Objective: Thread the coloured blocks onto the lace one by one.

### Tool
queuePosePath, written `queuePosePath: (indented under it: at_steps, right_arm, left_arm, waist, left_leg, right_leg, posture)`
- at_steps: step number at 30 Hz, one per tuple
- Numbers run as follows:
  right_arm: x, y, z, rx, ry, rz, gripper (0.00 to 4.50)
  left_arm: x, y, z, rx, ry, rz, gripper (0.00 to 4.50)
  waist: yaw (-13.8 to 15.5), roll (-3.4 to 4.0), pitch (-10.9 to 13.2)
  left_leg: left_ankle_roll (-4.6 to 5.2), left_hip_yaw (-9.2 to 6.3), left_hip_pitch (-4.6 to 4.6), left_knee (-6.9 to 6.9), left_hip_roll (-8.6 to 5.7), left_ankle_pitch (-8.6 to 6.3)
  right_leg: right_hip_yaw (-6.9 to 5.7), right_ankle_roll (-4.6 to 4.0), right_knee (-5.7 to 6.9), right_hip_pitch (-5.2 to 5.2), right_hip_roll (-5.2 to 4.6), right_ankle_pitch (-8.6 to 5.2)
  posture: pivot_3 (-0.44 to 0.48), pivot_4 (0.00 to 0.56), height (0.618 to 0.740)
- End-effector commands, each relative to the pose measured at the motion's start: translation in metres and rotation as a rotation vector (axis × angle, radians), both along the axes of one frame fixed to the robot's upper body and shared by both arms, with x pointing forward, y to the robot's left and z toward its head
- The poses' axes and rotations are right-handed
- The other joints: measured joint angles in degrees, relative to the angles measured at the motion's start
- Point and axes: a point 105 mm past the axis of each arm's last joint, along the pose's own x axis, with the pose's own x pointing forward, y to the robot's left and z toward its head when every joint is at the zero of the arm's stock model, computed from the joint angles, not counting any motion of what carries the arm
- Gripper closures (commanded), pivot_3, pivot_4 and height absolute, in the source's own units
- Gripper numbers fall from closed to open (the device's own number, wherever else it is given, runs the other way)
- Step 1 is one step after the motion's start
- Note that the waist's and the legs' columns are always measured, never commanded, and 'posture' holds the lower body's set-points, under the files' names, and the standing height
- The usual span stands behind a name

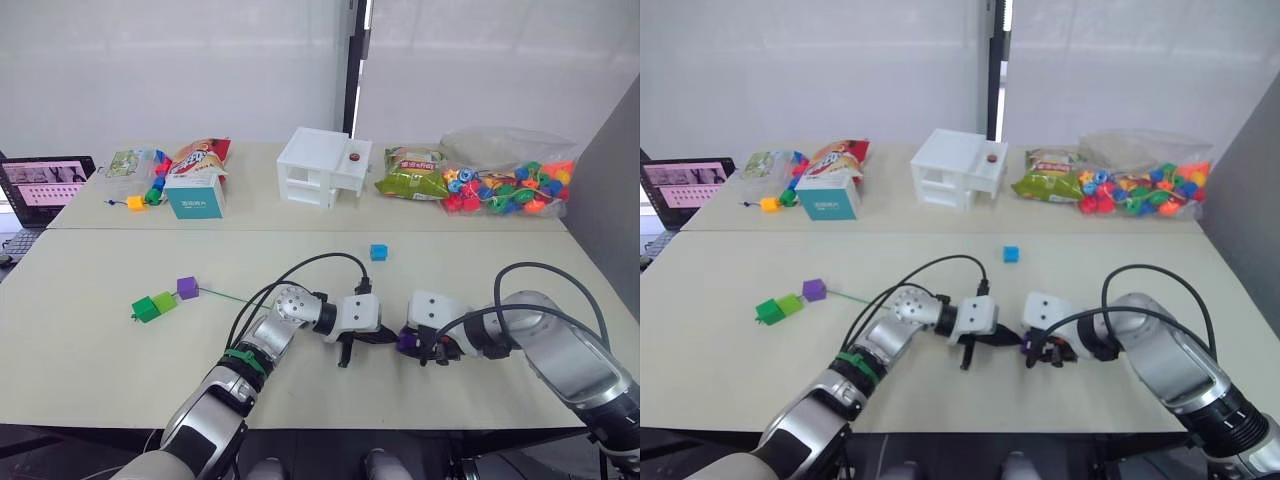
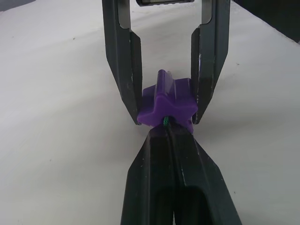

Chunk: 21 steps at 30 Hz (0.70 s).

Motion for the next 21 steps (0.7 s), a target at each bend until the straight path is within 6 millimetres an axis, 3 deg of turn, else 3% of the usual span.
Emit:
queuePosePath:
  at_steps: [1, 5, 8, 16, 17, 19, 21]
  right_arm:
    - [-0.002, 0.007, 0.004, 0.013, -0.021, 0.031, 3.17]
    - [-0.003, 0.008, 0.002, 0.014, -0.021, 0.034, 3.17]
    - [-0.002, 0.009, 0.001, 0.016, -0.019, 0.032, 3.17]
    - [0.002, 0.011, 0.003, 0.037, -0.028, 0.011, 3.17]
    - [0.001, 0.012, 0.004, 0.040, -0.023, 0.012, 2.37]
    - [0.001, 0.013, 0.005, 0.043, -0.025, 0.013, 1.88]
    - [0.001, 0.013, 0.008, 0.044, -0.029, 0.013, 1.20]
  left_arm:
    - [-0.007, -0.015, 0.013, -0.057, 0.007, -0.030, 4.50]
    - [-0.011, -0.009, 0.015, -0.045, 0.042, -0.056, 4.50]
    - [-0.007, 0.004, 0.018, -0.024, 0.066, -0.040, 3.69]
    - [0.012, 0.029, 0.024, 0.032, -0.005, 0.048, 0.91]
    - [0.013, 0.031, 0.023, 0.033, -0.002, 0.050, 0.66]
    - [0.014, 0.033, 0.023, 0.036, 0.003, 0.050, 0.02]
    - [0.014, 0.034, 0.022, 0.042, -0.004, 0.047, 0.00]
  waist:
    - [0.1, 0.00, 0.0]
    - [0.0, 0.00, 0.0]
    - [-0.1, 0.00, 0.0]
    - [-0.2, 0.00, 0.0]
    - [-0.2, 0.00, 0.0]
    - [-0.1, 0.00, 0.0]
    - [-0.1, 0.00, 0.0]
  left_leg:
    - [0.00, 0.00, 0.00, 0.01, 0.00, 0.00]
    - [0.00, 0.00, 0.00, 0.01, 0.00, 0.00]
    - [0.00, -0.02, 0.00, 0.00, 0.01, 0.00]
    - [0.00, -0.02, 0.03, 0.00, 0.04, 0.00]
    - [0.00, -0.02, 0.03, 0.00, 0.04, 0.00]
    - [-0.01, -0.02, 0.02, 0.00, 0.03, 0.00]
    - [-0.01, -0.02, 0.01, 0.00, 0.02, 0.01]
  right_leg:
    - [0.00, 0.00, 0.00, 0.00, 0.00, 0.00]
    - [0.00, 0.00, 0.00, 0.00, 0.01, 0.00]
    - [0.00, 0.00, 0.01, -0.01, 0.02, 0.00]
    - [0.00, 0.00, 0.02, 0.00, 0.04, 0.00]
    - [0.00, 0.00, 0.02, 0.00, 0.04, 0.00]
    - [0.00, 0.00, 0.02, 0.00, 0.03, 0.00]
    - [0.00, 0.00, 0.02, -0.02, 0.02, 0.00]
  posture:
    - [0.000, 0.150, 0.740]
    - [0.000, 0.150, 0.740]
    - [0.000, 0.150, 0.740]
    - [0.000, 0.150, 0.740]
    - [0.000, 0.150, 0.740]
    - [0.000, 0.150, 0.740]
    - [0.000, 0.150, 0.740]
